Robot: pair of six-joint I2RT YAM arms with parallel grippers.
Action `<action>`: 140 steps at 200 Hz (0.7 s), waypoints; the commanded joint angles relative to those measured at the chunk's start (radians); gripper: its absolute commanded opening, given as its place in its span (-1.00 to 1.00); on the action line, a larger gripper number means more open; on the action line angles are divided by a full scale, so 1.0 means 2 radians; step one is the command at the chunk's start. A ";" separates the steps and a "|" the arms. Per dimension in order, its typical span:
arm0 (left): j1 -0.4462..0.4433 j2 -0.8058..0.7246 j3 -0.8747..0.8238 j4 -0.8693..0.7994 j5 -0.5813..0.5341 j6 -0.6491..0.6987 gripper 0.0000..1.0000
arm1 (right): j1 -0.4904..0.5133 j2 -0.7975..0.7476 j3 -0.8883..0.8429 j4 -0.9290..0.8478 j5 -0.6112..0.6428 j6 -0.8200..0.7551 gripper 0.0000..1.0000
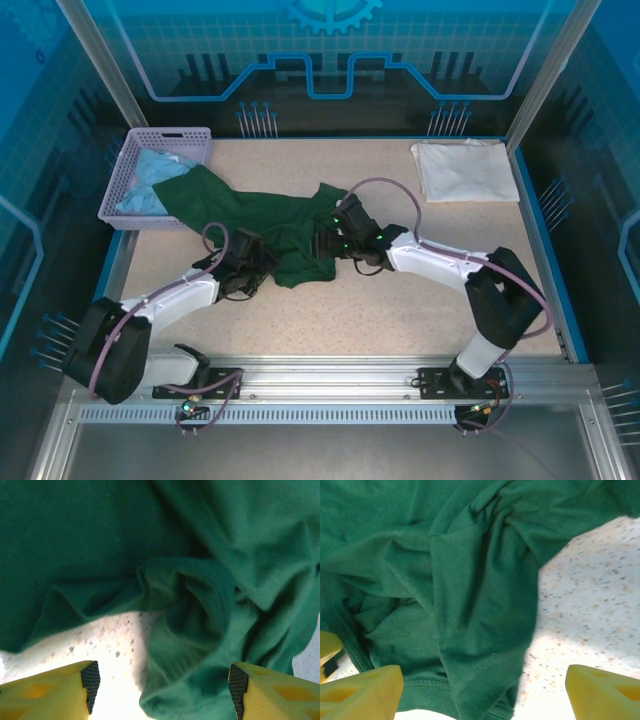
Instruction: Fold and stack the t-shirts
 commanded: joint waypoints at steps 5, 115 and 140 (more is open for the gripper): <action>0.008 0.028 -0.007 0.082 0.040 -0.020 0.42 | 0.011 0.034 0.024 -0.053 -0.026 0.025 0.66; 0.008 -0.035 0.038 0.019 -0.027 0.067 -1.00 | -0.017 0.118 0.118 -0.119 -0.058 0.033 -0.63; 0.007 -0.082 0.055 -0.004 -0.043 0.094 -1.00 | -0.032 0.087 0.107 -0.116 -0.074 0.038 -1.00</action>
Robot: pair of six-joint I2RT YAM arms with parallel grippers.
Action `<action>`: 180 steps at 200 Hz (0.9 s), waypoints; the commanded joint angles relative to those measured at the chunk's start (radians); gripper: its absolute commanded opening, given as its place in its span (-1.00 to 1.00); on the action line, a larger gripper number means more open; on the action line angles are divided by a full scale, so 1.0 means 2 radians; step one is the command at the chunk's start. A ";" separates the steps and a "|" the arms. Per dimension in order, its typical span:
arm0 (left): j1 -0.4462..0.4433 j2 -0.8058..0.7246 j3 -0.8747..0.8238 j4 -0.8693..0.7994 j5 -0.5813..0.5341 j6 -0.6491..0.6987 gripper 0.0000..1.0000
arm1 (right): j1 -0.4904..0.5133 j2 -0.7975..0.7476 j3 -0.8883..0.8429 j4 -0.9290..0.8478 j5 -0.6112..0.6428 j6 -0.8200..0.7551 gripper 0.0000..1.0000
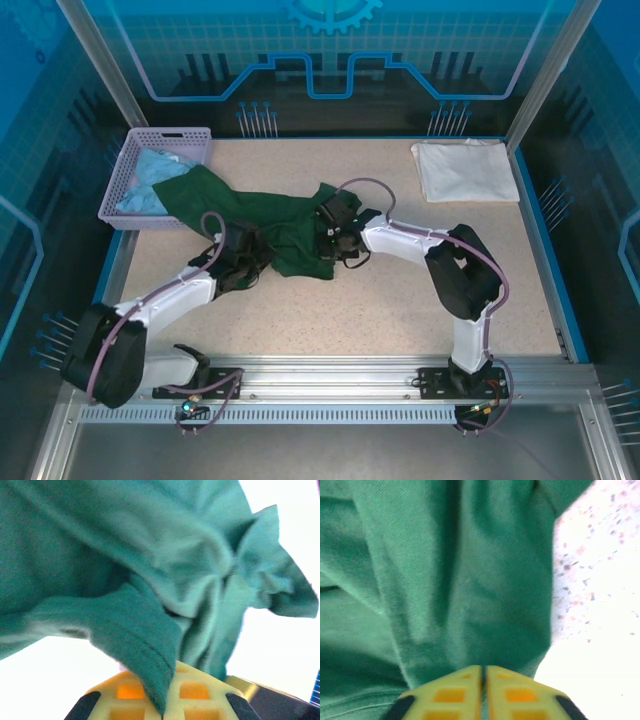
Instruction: Fold and stack the t-shirts
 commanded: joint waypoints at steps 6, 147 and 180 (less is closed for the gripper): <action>0.003 -0.054 0.034 -0.042 -0.038 0.050 -1.00 | -0.019 -0.043 -0.006 -0.007 -0.027 0.007 -1.00; 0.002 -0.139 0.118 -0.124 -0.037 0.110 -1.00 | -0.093 -0.044 0.015 -0.045 0.010 0.014 0.40; 0.003 -0.145 0.108 -0.124 -0.039 0.111 -1.00 | -0.109 0.018 0.059 -0.038 -0.004 -0.002 0.39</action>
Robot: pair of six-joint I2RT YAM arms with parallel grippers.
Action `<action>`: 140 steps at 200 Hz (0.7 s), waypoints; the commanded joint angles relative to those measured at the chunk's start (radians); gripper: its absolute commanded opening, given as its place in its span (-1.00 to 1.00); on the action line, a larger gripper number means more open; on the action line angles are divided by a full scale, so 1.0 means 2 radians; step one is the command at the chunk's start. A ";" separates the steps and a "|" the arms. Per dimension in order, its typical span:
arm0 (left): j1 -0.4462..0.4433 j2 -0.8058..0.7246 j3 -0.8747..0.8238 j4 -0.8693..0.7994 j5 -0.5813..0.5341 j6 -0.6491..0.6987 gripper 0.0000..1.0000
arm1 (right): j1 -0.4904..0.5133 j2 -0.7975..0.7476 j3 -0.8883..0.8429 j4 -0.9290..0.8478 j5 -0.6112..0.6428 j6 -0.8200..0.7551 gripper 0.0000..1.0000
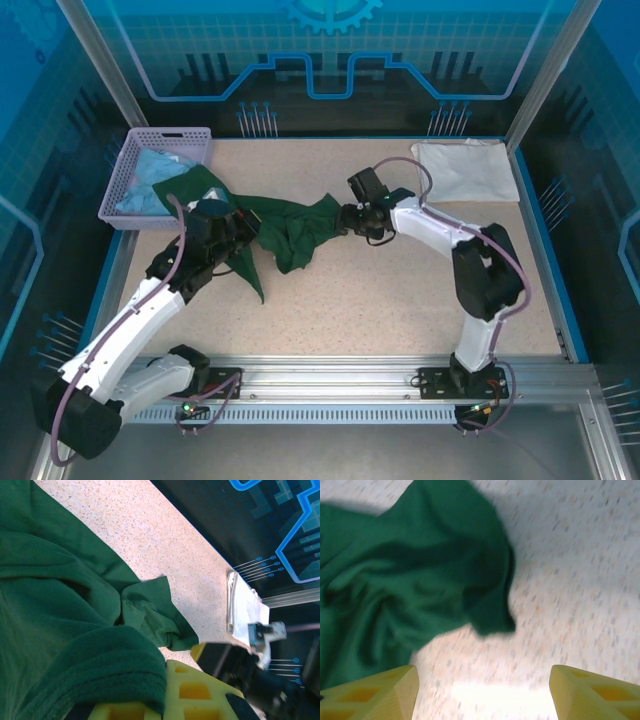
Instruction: Fold and stack the t-shirts
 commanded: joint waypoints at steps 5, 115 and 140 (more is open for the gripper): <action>0.003 -0.014 -0.007 -0.002 -0.006 0.015 -1.00 | -0.013 0.049 0.042 -0.011 -0.014 -0.020 0.38; 0.015 -0.039 0.142 -0.034 -0.084 0.079 -1.00 | -0.022 -0.199 -0.021 0.054 -0.022 -0.117 -1.00; 0.021 -0.038 0.211 -0.028 -0.105 0.107 -1.00 | -0.020 -0.309 -0.058 0.053 0.007 -0.139 -1.00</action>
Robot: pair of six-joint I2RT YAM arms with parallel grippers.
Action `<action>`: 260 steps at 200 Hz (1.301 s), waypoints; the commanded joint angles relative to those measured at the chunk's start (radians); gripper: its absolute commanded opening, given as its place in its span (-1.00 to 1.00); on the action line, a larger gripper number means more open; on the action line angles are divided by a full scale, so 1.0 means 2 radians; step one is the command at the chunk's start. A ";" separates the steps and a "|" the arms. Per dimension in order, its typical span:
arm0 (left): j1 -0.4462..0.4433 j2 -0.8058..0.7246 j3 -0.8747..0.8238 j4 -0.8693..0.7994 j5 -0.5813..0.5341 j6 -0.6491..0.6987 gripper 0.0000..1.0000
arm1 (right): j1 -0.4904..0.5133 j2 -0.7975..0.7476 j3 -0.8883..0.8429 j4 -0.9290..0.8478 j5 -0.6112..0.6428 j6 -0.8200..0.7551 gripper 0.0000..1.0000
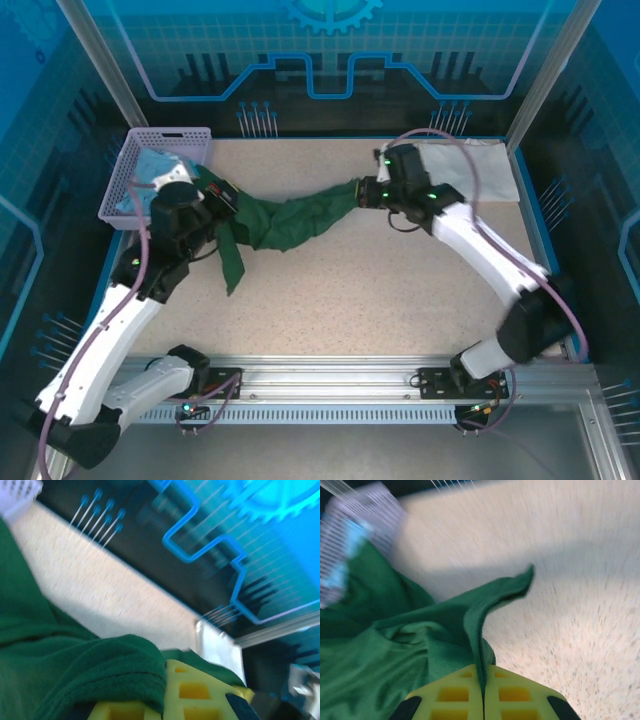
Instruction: Fold and stack the t-shirts
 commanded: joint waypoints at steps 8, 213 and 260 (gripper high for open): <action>0.010 -0.010 0.089 0.020 -0.049 0.052 -1.00 | 0.000 -0.120 -0.045 0.010 0.037 -0.044 -1.00; 0.086 0.597 0.658 -0.168 0.084 0.068 -0.08 | -0.174 0.078 0.138 -0.112 0.209 -0.039 -1.00; 0.083 0.658 0.634 -0.199 0.083 0.096 0.97 | -0.264 0.191 0.223 -0.192 0.067 0.050 0.47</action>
